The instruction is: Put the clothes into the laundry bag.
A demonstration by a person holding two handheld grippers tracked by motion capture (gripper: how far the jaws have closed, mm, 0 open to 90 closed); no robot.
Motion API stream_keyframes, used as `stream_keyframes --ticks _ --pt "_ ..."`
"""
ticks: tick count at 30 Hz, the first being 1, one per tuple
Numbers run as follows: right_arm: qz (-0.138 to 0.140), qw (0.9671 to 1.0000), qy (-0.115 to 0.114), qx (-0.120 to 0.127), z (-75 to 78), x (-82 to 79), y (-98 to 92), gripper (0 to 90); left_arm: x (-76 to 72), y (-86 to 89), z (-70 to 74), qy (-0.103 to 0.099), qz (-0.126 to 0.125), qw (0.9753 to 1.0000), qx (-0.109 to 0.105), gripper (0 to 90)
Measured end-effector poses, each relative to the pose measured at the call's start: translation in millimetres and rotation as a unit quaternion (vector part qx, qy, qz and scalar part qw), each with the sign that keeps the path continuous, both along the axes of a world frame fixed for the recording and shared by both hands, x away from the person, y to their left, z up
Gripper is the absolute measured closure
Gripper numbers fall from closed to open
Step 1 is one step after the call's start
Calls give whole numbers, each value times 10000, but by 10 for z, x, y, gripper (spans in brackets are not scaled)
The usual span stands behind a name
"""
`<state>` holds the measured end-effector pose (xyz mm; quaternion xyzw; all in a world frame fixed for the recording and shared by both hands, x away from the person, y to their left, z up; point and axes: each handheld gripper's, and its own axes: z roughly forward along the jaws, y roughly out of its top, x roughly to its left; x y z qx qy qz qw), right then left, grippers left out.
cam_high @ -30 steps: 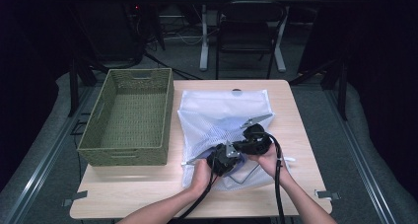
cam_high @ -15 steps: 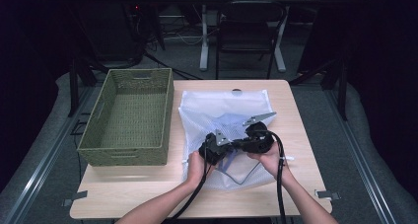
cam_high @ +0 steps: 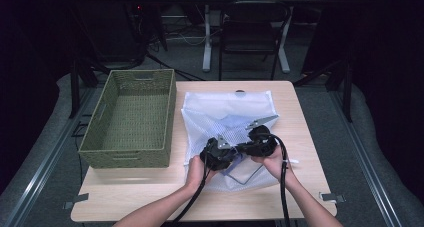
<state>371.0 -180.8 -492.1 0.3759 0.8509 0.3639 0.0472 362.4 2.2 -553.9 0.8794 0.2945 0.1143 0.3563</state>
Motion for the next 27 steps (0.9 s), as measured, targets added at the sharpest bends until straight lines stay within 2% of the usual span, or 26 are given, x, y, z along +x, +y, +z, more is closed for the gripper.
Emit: stream_keyframes --ticks 3,9,12,14,16,17,20,21,24,25,26,27 --pt "-12 10000 -4 -3 7 -3 -5 881 -43 70 127 -28 31 10000 -35 538" --pt "-23 10000 -19 18 17 -7 -12 881 -92 167 216 -36 -7 10000 -36 519" --pt "-11 10000 -13 22 15 -7 -7 881 -90 187 164 3 -42 9999 158 508" --pt "-13 10000 0 9 13 -6 -4 880 -76 171 73 104 -54 9995 286 502" --pt "3 10000 6 -4 3 -3 3 880 -57 123 -34 115 -20 9988 476 505" --pt "3 10000 6 -4 3 -3 3 880 -57 123 -34 115 -20 9988 476 517" --pt "43 10000 51 -31 -17 -8 26 880 7 60 -161 96 92 9981 606 558" --pt "44 10000 53 -29 -19 -10 33 880 17 50 -172 57 170 9984 536 566" --pt "64 10000 47 -28 -19 -12 39 880 39 16 -178 -57 192 9983 554 618" --pt "66 10000 39 -22 -15 -14 38 880 39 8 -184 -140 220 9982 548 669" --pt "65 10000 45 13 -9 -16 36 880 42 1 -195 -199 231 9981 532 798" --pt "65 10000 45 13 -9 -16 36 880 46 -7 -204 -205 250 9982 507 798"
